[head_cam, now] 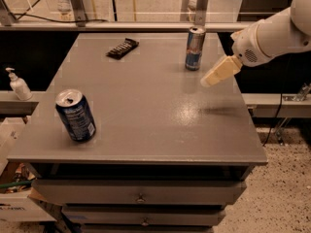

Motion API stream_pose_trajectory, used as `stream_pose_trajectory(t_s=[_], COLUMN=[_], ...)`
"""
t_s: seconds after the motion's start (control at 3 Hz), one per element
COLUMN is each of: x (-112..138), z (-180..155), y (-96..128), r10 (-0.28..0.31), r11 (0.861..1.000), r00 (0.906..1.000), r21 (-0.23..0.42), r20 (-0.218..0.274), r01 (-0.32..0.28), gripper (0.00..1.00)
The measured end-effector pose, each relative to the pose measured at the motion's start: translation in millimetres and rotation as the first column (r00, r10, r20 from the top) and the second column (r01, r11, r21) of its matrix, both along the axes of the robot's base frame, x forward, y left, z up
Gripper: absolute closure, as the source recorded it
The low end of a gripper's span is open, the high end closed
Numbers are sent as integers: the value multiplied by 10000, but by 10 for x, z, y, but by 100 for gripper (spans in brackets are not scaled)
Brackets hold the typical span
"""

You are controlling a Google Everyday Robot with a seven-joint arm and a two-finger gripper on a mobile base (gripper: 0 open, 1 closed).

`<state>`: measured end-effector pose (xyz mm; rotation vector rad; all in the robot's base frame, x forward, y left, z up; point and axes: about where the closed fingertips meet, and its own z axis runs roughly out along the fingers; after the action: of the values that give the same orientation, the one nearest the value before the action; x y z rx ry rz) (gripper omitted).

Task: Pick redbull can

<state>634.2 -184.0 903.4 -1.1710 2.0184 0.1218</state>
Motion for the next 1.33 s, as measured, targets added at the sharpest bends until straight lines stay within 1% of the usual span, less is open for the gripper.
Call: stream_pose_trajectory(t_s=[0.33, 0.67, 1.33], x=[223, 352, 491], z=[-79, -124, -172], y=[-22, -36, -52], r10=[-377, -587, -807], r11=[9945, 9863, 9737], r00=[9993, 9983, 9967], r21=[980, 1540, 2133], r20=[-3, -28, -74], r01=[375, 584, 804], gripper=[0, 0, 0])
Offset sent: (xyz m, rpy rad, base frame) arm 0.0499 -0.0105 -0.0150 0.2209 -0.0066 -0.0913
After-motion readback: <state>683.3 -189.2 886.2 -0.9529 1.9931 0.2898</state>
